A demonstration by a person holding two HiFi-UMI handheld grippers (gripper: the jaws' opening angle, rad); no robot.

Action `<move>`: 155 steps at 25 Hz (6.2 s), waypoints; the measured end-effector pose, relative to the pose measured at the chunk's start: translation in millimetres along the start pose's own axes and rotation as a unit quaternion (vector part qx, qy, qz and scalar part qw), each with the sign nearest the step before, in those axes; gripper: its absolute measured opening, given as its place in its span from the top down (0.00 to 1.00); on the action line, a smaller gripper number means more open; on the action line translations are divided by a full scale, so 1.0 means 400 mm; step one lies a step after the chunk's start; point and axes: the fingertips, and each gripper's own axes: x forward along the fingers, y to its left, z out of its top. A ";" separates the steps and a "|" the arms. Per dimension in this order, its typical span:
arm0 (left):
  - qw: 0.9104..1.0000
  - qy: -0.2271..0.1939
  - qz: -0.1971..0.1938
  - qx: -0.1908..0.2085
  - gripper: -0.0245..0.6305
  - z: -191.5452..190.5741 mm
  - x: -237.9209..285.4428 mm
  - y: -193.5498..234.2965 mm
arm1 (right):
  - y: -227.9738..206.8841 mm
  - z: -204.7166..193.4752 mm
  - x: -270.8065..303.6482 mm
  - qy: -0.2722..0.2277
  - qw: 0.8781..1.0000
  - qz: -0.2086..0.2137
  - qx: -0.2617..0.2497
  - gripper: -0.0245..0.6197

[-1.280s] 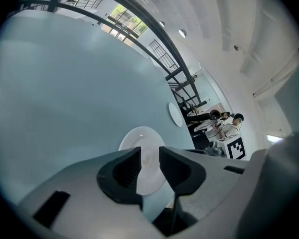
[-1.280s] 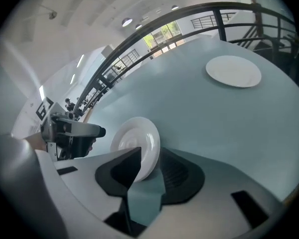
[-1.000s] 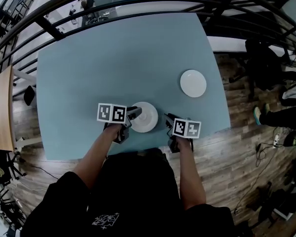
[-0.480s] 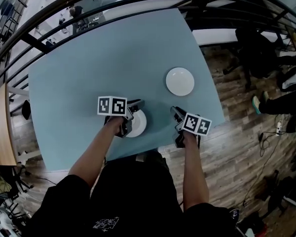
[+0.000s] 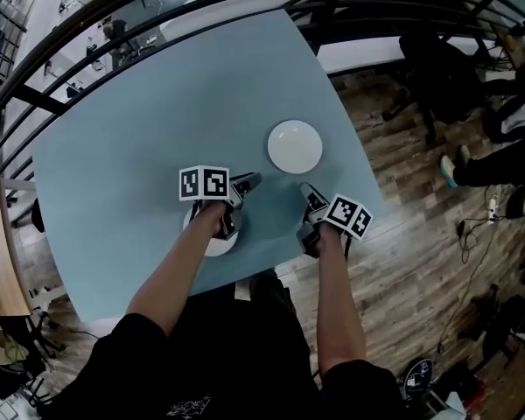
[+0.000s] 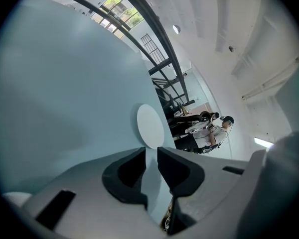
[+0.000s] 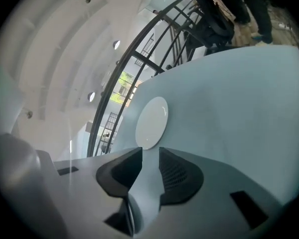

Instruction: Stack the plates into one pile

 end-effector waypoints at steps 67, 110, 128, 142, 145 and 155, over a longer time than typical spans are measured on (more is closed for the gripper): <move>0.971 -0.149 -0.056 -0.176 0.93 -0.103 -0.122 0.030 | 0.123 -0.139 -0.013 0.018 0.990 0.115 0.074 0.93; 0.937 -0.205 0.024 -0.280 0.92 -0.463 -0.463 0.277 | 0.157 -0.629 0.018 0.242 0.967 0.065 -0.042 0.93; 0.950 -0.201 0.071 -0.228 0.86 -0.448 -0.543 0.247 | 0.220 -0.695 -0.022 0.345 0.918 0.079 -0.177 0.81; 0.957 -0.264 0.122 -0.007 0.95 -0.303 -0.688 0.054 | 0.463 -0.487 -0.107 0.121 0.898 0.156 -0.392 0.95; 0.947 -0.279 0.149 0.063 0.95 -0.247 -0.761 0.012 | 0.560 -0.429 -0.141 0.053 0.882 0.161 -0.440 0.95; 0.896 -0.340 0.166 0.233 0.95 -0.119 -0.990 -0.156 | 0.769 -0.332 -0.249 -0.085 0.859 0.156 -0.480 0.95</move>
